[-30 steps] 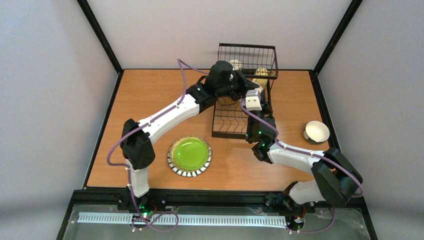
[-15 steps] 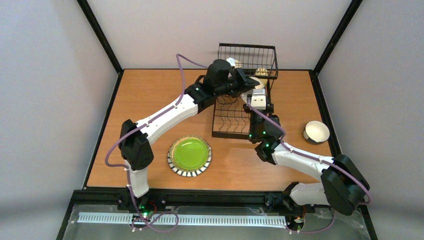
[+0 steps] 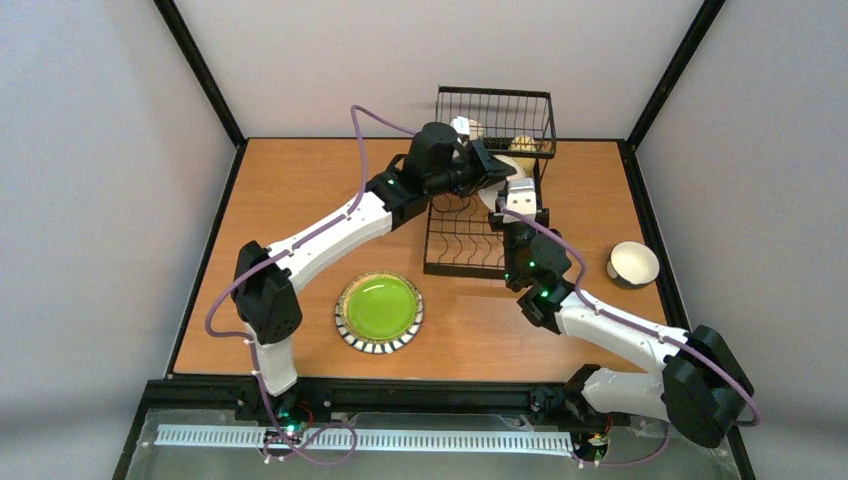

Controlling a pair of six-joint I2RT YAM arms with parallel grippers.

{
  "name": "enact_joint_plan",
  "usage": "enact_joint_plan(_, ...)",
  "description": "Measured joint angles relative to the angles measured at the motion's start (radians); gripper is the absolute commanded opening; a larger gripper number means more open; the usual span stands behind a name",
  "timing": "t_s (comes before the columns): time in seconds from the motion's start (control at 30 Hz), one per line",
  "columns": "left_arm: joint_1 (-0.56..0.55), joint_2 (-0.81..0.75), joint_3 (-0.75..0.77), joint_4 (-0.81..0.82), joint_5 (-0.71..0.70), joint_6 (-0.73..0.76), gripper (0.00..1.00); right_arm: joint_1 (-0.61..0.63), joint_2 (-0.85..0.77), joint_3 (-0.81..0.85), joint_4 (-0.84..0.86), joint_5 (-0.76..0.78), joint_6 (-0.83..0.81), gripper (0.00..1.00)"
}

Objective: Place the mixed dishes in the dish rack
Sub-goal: Pass from the right arm to the left, then insert the bowl into the dish rack.

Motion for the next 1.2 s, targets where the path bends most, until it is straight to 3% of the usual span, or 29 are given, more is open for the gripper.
enact_joint_plan(0.5, 0.000, -0.013, -0.031, 0.014, -0.008, 0.111, 0.00, 0.010, -0.150, 0.014, -0.253, -0.063, 0.171, 0.70)
enact_joint_plan(0.8, 0.047, -0.044, -0.149, -0.048, -0.054, 0.237, 0.00, -0.011, -0.287, 0.098, -0.307, 0.053, 0.249, 0.71)
enact_joint_plan(1.2, 0.061, -0.110, -0.274, -0.002, 0.028, 0.350, 0.00, -0.041, -0.214, 0.123, -0.417, 0.161, 0.350, 0.71)
